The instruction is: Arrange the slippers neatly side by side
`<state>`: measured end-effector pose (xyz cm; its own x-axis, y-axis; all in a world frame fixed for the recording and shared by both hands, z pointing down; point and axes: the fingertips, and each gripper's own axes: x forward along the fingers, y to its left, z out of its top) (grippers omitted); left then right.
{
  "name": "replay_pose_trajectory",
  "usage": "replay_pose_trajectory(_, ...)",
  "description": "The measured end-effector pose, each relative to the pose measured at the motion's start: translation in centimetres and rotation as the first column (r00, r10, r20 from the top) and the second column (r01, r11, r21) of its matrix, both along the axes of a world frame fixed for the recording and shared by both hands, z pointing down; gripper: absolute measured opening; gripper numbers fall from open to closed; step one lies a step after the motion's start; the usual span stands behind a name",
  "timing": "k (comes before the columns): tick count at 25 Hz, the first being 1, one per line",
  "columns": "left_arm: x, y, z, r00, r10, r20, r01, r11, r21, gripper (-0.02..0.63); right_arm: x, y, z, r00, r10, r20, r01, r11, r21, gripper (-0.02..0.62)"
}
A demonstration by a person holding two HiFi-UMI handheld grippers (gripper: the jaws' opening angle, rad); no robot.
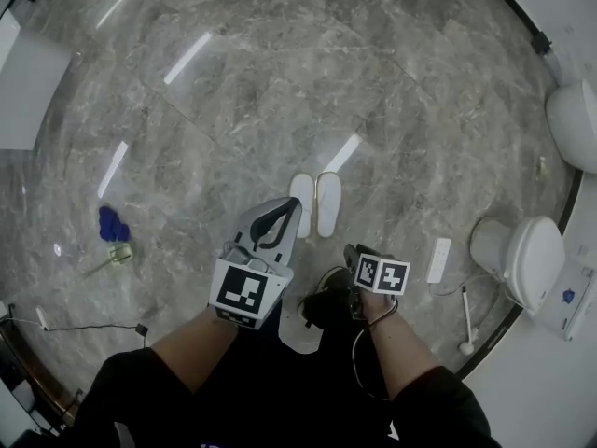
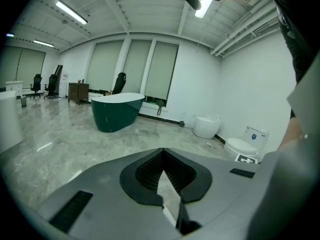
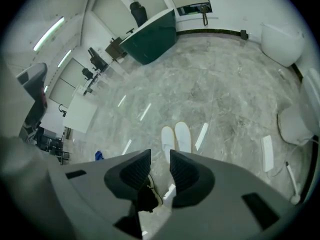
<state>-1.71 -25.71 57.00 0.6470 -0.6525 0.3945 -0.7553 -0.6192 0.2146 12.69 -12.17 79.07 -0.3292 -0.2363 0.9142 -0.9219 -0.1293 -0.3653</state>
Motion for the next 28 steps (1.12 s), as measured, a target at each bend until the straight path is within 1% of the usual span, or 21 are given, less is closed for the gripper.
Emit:
replay_pose_trajectory(3,-0.2,1.3,-5.9,1.000,0.020,0.011,-0.019,1.000,-0.013,0.002,-1.1,0.8,-7.2,0.999,-0.052,0.005,0.052,0.998,0.027,0.097)
replay_pose_trajectory(6,-0.6,2.9,-11.7,0.999,0.050,0.022,-0.050,0.999,-0.020,0.002,-2.5,1.8,-13.6,0.996,-0.081,0.032,0.079,0.995,0.055,0.097)
replay_pose_trajectory(9,-1.5,4.1,-17.3,0.997,0.072,0.033,-0.073,0.997,0.005,0.002,-4.3,2.7,-19.4,0.993,-0.101,0.060,0.096,0.992,0.082,0.097)
replay_pose_trajectory(11,-2.4,5.0,-20.0,0.995,0.086,0.047,-0.087,0.996,0.015,0.002,-5.3,3.3,-22.5,0.991,-0.114,0.070,0.106,0.989,0.102,0.097)
replay_pose_trajectory(14,-3.9,6.2,-23.1,0.992,0.107,0.064,-0.108,0.994,0.022,0.002,-6.5,4.1,-26.7,0.991,-0.114,0.075,0.103,0.985,0.138,0.096)
replay_pose_trajectory(18,-5.1,8.2,-26.4,0.985,0.165,0.048,-0.167,0.985,0.034,0.002,-7.4,5.2,-32.5,0.996,-0.066,0.061,0.051,0.975,0.218,0.097)
replay_pose_trajectory(20,-5.0,9.3,-27.6,0.979,0.202,0.034,-0.203,0.979,0.034,0.002,-7.7,6.0,-35.2,0.997,-0.046,0.060,0.029,0.963,0.267,0.097)
replay_pose_trajectory(22,-4.8,10.4,-28.9,0.974,0.222,0.032,-0.224,0.974,0.039,0.002,-8.0,7.0,-37.5,0.997,-0.048,0.067,0.025,0.952,0.306,0.097)
replay_pose_trajectory(25,-4.0,12.4,-31.2,0.968,0.246,0.044,-0.248,0.966,0.075,0.002,-8.0,9.0,-40.6,0.996,-0.058,0.070,0.029,0.933,0.359,0.097)
replay_pose_trajectory(28,-2.7,15.1,-33.6,0.967,0.248,0.053,-0.252,0.961,0.114,0.002,-7.2,11.5,-43.1,0.994,-0.076,0.073,0.040,0.910,0.414,0.096)
